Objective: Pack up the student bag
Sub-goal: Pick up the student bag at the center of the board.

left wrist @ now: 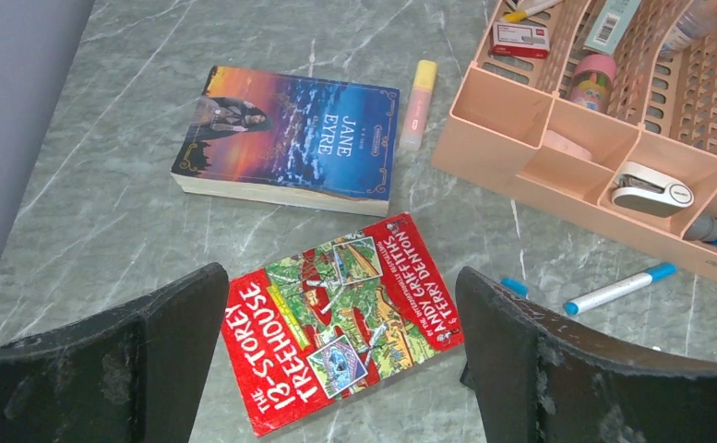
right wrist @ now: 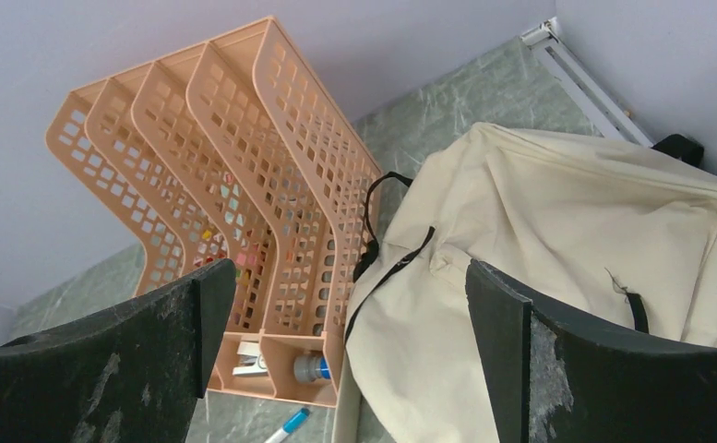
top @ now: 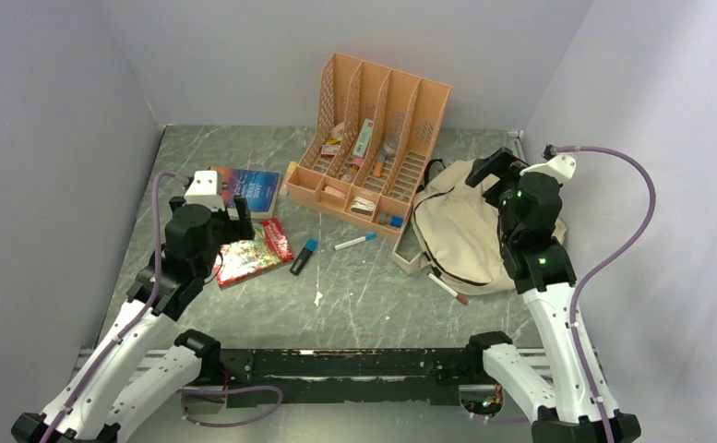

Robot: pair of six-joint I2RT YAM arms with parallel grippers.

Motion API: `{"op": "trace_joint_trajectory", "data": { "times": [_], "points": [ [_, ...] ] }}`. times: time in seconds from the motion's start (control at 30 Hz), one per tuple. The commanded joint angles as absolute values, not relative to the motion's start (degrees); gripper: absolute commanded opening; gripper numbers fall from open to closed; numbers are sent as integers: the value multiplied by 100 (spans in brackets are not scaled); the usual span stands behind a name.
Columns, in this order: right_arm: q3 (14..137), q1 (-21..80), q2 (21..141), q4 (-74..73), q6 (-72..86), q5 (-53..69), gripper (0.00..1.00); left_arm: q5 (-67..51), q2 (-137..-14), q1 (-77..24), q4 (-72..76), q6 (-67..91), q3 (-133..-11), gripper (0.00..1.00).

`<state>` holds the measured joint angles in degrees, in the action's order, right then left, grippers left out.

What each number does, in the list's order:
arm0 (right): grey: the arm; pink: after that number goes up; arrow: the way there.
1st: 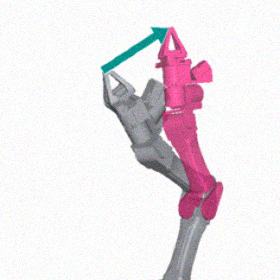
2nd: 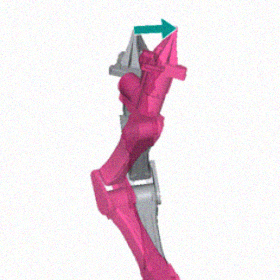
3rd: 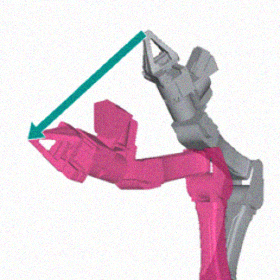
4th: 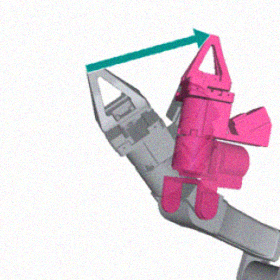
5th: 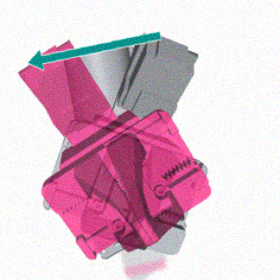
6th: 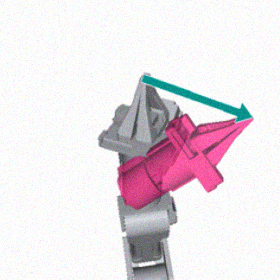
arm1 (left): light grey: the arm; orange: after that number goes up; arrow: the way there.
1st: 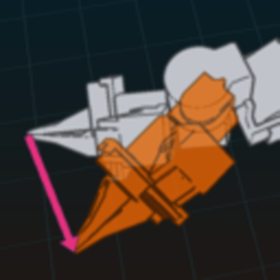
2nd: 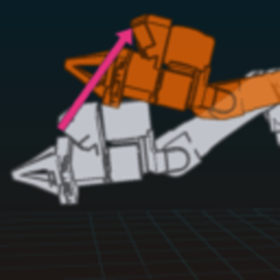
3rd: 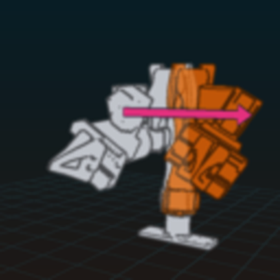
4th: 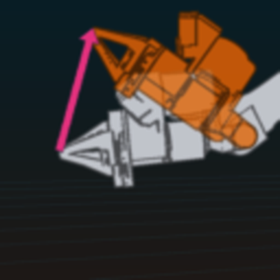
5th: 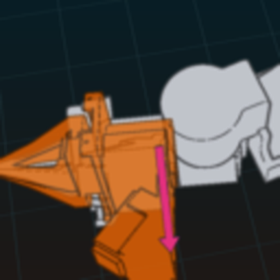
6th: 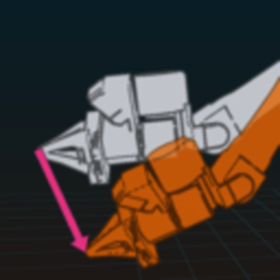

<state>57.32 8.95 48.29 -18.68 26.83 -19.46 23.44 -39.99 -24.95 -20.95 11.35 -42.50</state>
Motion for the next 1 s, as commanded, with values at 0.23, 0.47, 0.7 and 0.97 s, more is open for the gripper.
{"op": "trace_joint_trajectory", "data": {
  "times": [0.23,0.47,0.7,0.97],
  "points": [
    [5928,815,4773,-2065,2686,-2018,100,2707,-3930,-2561,-2253,1202,-4524,97],
    [5895,811,5002,-1846,2366,-763,100,2894,-4044,-2559,-2421,1235,-4543,97],
    [6000,821,5916,-2985,2087,-471,92,3073,-4046,-2536,-2487,1304,-4576,97],
    [5802,1466,6886,-3324,1801,-616,87,2650,-4141,-2307,-2382,1284,-4535,97]
  ]
}}
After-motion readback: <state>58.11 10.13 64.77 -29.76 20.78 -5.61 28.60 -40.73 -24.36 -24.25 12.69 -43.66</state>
